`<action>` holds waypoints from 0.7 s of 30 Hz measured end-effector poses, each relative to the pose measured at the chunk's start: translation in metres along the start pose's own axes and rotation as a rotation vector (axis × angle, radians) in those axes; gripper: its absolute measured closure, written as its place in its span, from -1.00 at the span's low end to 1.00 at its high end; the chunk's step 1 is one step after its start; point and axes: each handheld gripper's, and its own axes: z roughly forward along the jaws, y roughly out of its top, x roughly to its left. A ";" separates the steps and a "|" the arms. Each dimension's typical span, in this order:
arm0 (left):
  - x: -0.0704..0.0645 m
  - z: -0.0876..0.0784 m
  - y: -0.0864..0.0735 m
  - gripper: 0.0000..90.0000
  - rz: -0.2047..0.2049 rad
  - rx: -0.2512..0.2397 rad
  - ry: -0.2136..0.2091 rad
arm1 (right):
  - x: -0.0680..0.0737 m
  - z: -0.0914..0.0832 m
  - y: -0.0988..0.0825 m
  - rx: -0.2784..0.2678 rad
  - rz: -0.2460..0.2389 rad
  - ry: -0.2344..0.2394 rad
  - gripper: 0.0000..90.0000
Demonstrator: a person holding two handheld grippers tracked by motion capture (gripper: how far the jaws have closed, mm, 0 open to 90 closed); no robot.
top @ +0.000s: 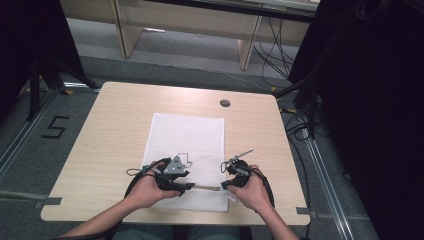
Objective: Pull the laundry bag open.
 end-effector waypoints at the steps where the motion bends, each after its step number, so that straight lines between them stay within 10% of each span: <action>1: 0.001 0.000 0.001 0.16 0.025 0.013 0.003 | 0.001 0.001 0.000 0.008 0.021 -0.008 1.00; 21: -0.020 0.037 0.022 0.42 0.077 0.019 -0.082 | -0.003 0.014 0.002 0.079 0.036 0.000 1.00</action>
